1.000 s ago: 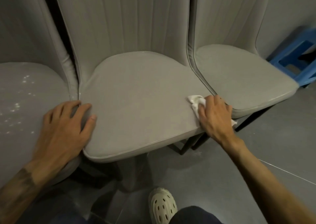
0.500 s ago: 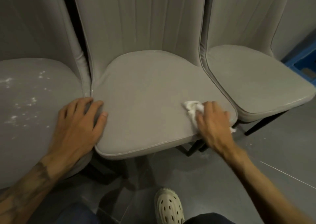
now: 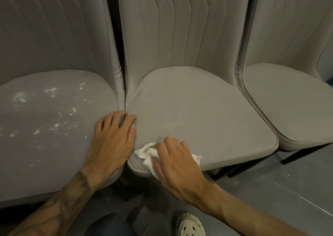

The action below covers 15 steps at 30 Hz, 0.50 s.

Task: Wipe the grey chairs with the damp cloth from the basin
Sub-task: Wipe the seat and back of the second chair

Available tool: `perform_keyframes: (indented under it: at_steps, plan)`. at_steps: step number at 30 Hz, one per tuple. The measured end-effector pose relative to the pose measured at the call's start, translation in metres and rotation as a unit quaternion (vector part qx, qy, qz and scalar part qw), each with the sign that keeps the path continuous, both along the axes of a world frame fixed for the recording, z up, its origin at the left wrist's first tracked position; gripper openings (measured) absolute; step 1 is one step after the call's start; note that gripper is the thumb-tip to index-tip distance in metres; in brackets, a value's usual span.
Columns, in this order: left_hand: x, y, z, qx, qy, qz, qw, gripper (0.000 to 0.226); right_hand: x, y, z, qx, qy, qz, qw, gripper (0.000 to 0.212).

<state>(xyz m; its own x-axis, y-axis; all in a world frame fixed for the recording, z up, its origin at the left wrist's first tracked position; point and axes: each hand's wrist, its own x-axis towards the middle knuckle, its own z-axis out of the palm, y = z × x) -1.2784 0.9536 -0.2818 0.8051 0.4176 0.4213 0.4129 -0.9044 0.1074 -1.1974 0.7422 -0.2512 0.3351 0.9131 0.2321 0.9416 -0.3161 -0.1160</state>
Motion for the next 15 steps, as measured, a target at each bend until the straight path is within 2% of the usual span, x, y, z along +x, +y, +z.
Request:
perform_keyframes:
  at_steps: [3,7,8,12,13,15]
  plan:
    - [0.001,-0.003,0.004,-0.011,0.014,-0.004,1.0,0.04,0.013,0.01,0.012,-0.021,-0.026,0.055,0.998,0.029]
    - [0.0,-0.008,0.014,-0.019,0.021,0.002,1.0,0.041,0.03,0.003,0.023,-0.015,0.002,-0.069,0.998,0.029]
    - [0.0,-0.009,0.016,-0.024,0.03,0.001,0.999,0.042,0.025,0.006,0.023,-0.007,0.005,-0.058,0.998,0.027]
    - [0.002,-0.01,0.023,-0.043,0.051,-0.012,0.998,0.047,0.018,0.033,0.023,0.008,0.034,0.087,0.996,0.019]
    - [0.003,-0.009,0.024,-0.038,0.051,-0.011,0.998,0.046,0.031,0.035,0.023,0.007,0.036,0.084,0.996,0.018]
    - [0.009,-0.006,0.025,-0.021,0.039,-0.004,0.999,0.039,0.071,0.035,0.023,0.011,0.019,0.001,1.0,0.022]
